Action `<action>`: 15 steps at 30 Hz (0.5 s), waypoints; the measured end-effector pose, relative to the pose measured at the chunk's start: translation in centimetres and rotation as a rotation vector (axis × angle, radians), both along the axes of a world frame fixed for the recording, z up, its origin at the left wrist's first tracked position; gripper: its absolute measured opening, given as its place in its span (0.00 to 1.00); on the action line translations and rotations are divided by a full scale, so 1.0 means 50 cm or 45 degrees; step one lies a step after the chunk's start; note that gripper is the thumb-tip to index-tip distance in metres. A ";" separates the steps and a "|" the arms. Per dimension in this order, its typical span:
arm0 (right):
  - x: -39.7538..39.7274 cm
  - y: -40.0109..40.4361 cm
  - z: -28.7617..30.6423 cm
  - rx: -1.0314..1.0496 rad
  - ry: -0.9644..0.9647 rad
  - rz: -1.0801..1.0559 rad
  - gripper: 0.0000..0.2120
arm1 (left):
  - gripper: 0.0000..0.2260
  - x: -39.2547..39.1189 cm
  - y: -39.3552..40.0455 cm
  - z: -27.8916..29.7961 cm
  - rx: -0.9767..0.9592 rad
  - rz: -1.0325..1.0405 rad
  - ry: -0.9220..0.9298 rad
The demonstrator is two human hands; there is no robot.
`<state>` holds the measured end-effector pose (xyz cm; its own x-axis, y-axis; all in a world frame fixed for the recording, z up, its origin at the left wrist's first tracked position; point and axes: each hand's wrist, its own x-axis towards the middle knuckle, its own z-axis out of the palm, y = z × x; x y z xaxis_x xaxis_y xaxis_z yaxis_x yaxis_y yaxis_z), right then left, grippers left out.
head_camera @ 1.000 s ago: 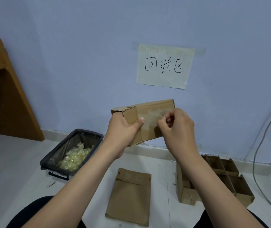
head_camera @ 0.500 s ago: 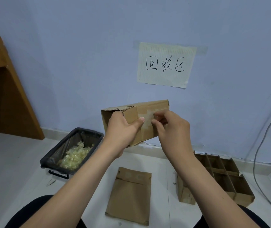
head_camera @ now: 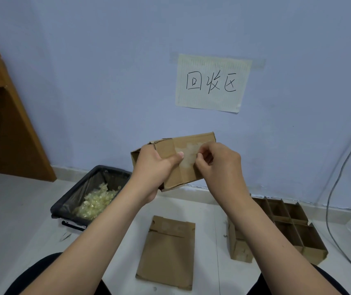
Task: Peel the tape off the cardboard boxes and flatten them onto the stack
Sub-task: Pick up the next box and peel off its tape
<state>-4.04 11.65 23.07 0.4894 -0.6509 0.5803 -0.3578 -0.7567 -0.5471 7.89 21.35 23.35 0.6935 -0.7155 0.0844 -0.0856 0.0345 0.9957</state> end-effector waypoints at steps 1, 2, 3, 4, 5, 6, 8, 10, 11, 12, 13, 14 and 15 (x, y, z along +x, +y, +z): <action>0.000 -0.002 0.000 -0.012 0.011 -0.009 0.04 | 0.02 0.001 0.001 0.002 0.001 -0.013 0.027; -0.001 -0.004 0.000 -0.015 0.012 -0.015 0.04 | 0.02 0.003 0.001 0.004 0.007 -0.019 0.055; -0.003 -0.007 0.001 -0.013 0.003 -0.015 0.04 | 0.03 0.006 0.002 0.005 0.009 -0.019 0.080; -0.006 -0.009 0.003 -0.007 -0.009 -0.014 0.04 | 0.03 0.007 0.003 0.008 0.012 -0.016 0.100; -0.010 -0.011 0.004 0.001 -0.017 -0.013 0.04 | 0.03 0.009 0.004 0.008 0.017 -0.014 0.106; -0.013 -0.012 0.006 0.012 -0.022 -0.014 0.04 | 0.03 0.011 0.003 0.008 0.024 -0.014 0.097; -0.018 -0.015 0.007 0.024 -0.018 -0.014 0.03 | 0.02 0.013 0.004 0.008 0.030 -0.021 0.066; -0.022 -0.015 0.007 -0.010 -0.014 -0.013 0.04 | 0.01 0.015 0.005 0.007 0.033 -0.015 0.065; -0.023 -0.012 0.006 -0.034 -0.013 -0.002 0.05 | 0.02 0.017 0.006 0.006 0.029 -0.012 0.061; -0.023 -0.008 0.005 -0.045 -0.009 0.018 0.06 | 0.03 0.020 0.006 0.006 0.025 -0.004 0.062; -0.021 -0.002 0.004 -0.036 0.004 0.047 0.06 | 0.04 0.025 0.005 0.002 0.027 -0.002 0.054; -0.017 0.003 0.002 -0.018 0.034 0.074 0.07 | 0.07 0.028 0.004 0.000 0.036 -0.001 0.033; -0.012 0.006 -0.002 -0.017 0.074 0.092 0.08 | 0.13 0.028 0.004 0.000 0.040 0.002 0.004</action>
